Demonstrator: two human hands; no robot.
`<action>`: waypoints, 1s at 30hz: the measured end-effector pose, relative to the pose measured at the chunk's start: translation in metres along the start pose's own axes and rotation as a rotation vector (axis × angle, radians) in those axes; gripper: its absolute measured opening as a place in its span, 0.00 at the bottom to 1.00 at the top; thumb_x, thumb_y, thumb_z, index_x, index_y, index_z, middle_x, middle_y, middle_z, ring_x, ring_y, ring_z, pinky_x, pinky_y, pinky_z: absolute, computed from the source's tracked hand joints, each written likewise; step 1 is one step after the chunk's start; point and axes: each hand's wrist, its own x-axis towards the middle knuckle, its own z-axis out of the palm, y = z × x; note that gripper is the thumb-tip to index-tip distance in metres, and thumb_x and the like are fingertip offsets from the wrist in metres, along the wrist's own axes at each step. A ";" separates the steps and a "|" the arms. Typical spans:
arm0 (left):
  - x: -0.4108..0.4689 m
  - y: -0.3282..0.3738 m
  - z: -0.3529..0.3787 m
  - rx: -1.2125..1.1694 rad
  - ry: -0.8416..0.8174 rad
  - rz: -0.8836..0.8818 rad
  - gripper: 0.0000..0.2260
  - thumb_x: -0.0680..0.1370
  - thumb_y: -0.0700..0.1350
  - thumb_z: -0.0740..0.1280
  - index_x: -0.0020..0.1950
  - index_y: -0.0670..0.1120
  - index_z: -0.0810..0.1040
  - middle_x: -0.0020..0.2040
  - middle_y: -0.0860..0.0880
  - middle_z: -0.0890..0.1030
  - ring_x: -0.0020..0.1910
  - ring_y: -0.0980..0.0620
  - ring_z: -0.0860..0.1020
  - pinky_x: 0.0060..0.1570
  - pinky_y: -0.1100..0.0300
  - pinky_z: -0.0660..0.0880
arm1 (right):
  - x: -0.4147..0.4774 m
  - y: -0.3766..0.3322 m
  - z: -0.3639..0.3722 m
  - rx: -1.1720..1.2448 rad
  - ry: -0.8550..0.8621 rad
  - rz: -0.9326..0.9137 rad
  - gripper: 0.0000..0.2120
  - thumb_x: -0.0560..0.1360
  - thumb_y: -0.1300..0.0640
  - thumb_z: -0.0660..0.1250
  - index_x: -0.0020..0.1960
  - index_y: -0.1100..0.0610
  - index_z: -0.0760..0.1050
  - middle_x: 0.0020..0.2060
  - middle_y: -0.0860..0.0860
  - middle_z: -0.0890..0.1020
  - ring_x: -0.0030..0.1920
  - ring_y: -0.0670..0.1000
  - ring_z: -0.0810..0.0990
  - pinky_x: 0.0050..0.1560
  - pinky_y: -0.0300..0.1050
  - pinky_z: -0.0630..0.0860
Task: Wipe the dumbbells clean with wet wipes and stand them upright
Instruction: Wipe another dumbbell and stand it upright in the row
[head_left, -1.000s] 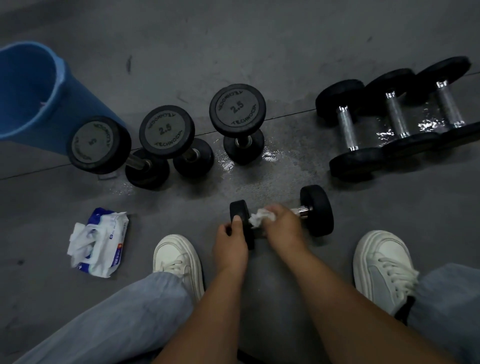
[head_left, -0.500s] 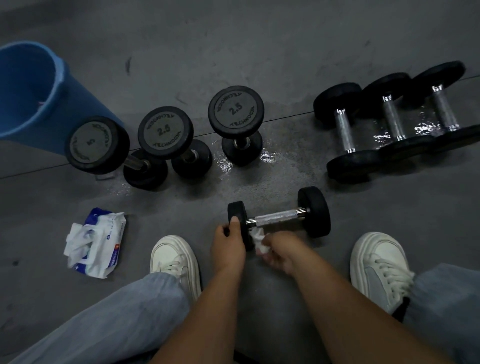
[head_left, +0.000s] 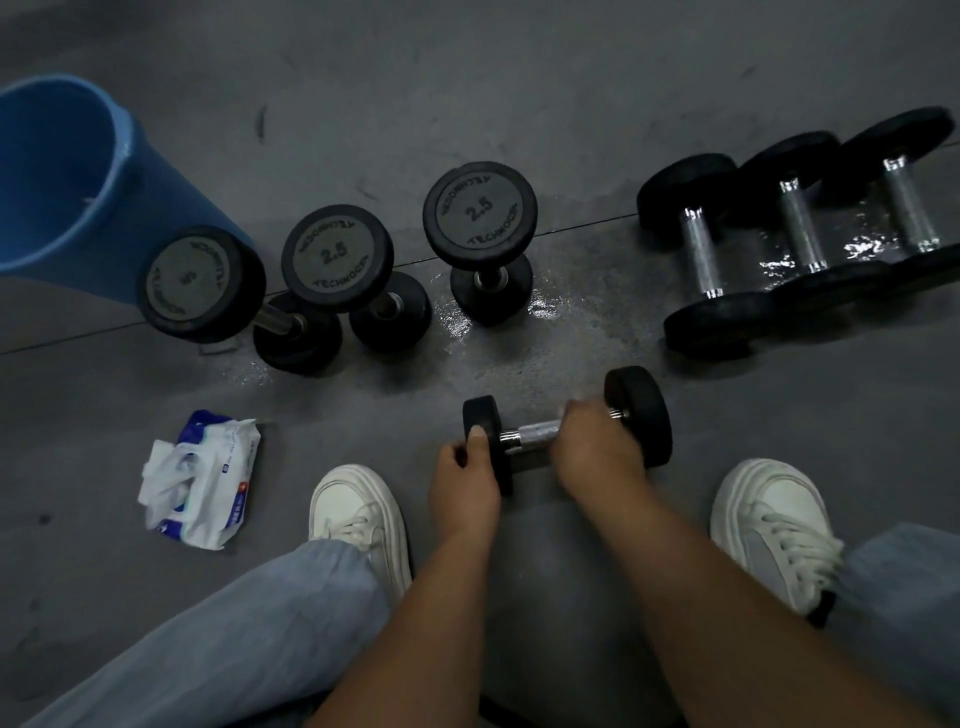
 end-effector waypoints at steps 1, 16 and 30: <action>-0.001 0.000 0.000 0.004 -0.003 -0.003 0.17 0.82 0.58 0.60 0.55 0.46 0.77 0.51 0.46 0.80 0.52 0.46 0.78 0.51 0.57 0.70 | -0.008 -0.003 0.010 -0.082 -0.043 -0.071 0.13 0.81 0.53 0.57 0.59 0.60 0.72 0.60 0.58 0.74 0.54 0.58 0.78 0.55 0.47 0.71; 0.003 0.010 -0.009 0.003 -0.175 -0.050 0.09 0.81 0.52 0.64 0.57 0.49 0.74 0.58 0.44 0.81 0.55 0.44 0.79 0.61 0.45 0.76 | -0.009 0.008 0.026 0.717 0.246 -0.107 0.10 0.71 0.69 0.63 0.50 0.59 0.74 0.46 0.52 0.74 0.44 0.48 0.71 0.39 0.32 0.62; -0.044 0.014 -0.041 0.907 -0.413 0.374 0.44 0.76 0.39 0.65 0.81 0.55 0.39 0.82 0.51 0.42 0.70 0.42 0.71 0.64 0.51 0.73 | -0.011 0.020 0.041 0.826 -0.078 0.097 0.07 0.73 0.58 0.69 0.47 0.54 0.72 0.36 0.51 0.78 0.37 0.54 0.78 0.39 0.43 0.74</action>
